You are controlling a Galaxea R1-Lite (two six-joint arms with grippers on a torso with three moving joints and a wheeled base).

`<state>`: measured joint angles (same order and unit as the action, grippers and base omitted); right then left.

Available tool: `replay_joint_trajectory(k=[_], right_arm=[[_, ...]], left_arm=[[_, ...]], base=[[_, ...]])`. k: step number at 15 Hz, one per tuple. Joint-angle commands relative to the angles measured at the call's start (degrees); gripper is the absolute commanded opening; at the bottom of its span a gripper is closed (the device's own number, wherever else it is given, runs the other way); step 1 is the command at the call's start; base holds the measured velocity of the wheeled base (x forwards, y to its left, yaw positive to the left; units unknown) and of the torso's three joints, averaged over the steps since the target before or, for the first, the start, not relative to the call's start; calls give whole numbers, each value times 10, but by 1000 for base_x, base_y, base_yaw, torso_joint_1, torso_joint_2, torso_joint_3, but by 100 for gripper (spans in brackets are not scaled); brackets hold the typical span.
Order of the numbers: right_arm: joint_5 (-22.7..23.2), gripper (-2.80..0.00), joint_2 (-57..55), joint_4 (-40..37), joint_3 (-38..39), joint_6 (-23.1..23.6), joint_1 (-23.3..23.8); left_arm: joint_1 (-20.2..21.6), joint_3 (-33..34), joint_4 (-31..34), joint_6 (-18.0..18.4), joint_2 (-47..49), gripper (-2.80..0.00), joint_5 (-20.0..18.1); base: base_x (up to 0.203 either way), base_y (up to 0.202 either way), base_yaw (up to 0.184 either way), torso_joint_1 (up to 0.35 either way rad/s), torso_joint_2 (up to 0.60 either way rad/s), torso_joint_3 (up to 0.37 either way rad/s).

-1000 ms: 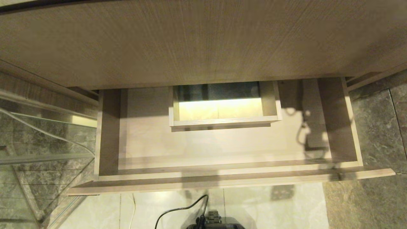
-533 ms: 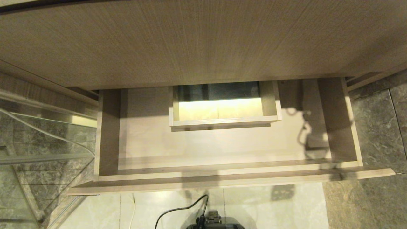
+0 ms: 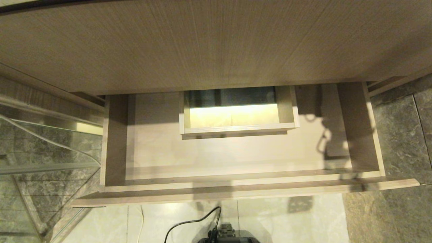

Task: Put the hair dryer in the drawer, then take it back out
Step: Place it on the countertop

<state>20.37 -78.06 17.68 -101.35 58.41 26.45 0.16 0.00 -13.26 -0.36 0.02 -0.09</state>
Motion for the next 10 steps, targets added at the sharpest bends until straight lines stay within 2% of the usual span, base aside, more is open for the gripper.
replay_joint_trajectory(k=[1,6,9,10], right_arm=[[1,0,2,-1,-4,2,0],[3,0,59,-48,19,1,-1],[3,0,123,-81,73,-1,0],[6,-280,146,-98,83,0,-1]], left_arm=[[0,23,-2,0,0,0,0],[0,23,-1,0,0,0,0],[0,23,-1,0,0,0,0],[0,23,-1,-1,0,0,0]], base=[[0,0,0,0,0,0],[0,0,0,0,0,0],[0,0,0,0,0,0],[0,0,0,0,0,0]])
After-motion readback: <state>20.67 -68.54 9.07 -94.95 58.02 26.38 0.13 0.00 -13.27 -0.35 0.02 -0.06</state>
